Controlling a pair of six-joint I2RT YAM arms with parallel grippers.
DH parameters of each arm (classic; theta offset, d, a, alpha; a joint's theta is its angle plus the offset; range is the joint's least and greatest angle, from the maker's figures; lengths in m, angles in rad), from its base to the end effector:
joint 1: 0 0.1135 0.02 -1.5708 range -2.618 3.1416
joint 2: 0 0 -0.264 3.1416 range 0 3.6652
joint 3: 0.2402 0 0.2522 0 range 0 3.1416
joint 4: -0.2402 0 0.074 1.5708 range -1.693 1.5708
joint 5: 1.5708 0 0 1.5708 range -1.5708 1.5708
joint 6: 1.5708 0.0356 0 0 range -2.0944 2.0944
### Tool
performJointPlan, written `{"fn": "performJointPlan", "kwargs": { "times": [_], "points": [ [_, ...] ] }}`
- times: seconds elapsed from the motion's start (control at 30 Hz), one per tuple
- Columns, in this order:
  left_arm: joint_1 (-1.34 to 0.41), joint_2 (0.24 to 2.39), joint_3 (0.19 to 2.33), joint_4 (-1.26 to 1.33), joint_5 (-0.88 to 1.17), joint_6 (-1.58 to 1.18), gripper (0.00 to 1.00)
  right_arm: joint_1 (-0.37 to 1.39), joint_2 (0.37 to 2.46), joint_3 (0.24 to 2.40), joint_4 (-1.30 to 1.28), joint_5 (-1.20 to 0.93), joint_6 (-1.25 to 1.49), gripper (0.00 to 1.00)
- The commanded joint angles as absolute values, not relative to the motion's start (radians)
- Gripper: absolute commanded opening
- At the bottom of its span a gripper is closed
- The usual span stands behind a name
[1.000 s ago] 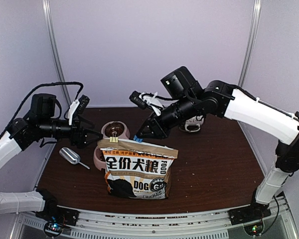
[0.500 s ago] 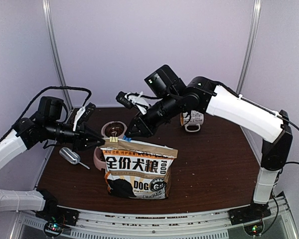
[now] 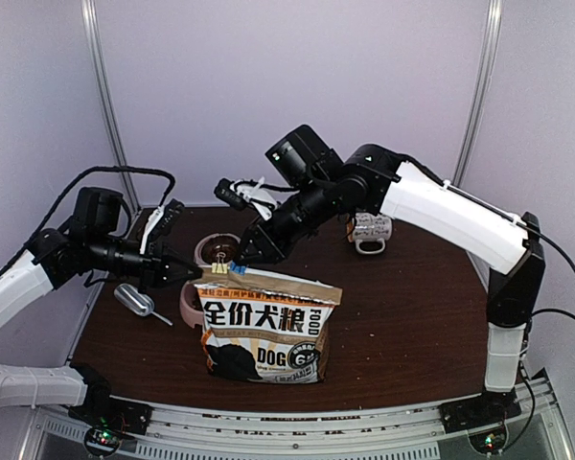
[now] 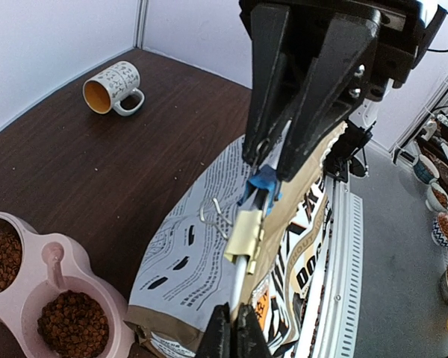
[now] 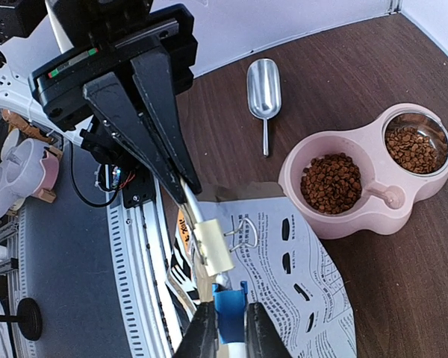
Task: Serve the pet food
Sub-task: Pick up the pet food bag at the center of the board, then install the clamp onto the pet food bag.
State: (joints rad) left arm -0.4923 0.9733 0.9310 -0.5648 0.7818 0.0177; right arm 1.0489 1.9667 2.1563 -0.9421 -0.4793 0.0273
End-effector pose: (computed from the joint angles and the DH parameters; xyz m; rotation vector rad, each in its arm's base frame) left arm 0.1646 -0.1168 0.3247 0.9840 1.9503 -1.1179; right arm 0.1992 0.3793 0.3900 -1.4327 2.0224 1.0648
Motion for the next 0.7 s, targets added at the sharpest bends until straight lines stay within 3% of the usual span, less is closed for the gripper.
{"fn": "performJointPlan", "kwargs": {
  "times": [0.0,0.67],
  "points": [
    [-0.488,0.955,0.914,-0.500,0.796,0.022,0.00,1.055,1.997,2.197,-0.997,-0.496,0.011,0.00],
    [-0.489,0.921,0.910,-0.497,0.749,0.029,0.00,1.043,1.961,2.164,-1.196,-0.391,-0.084,0.00]
  ]
}}
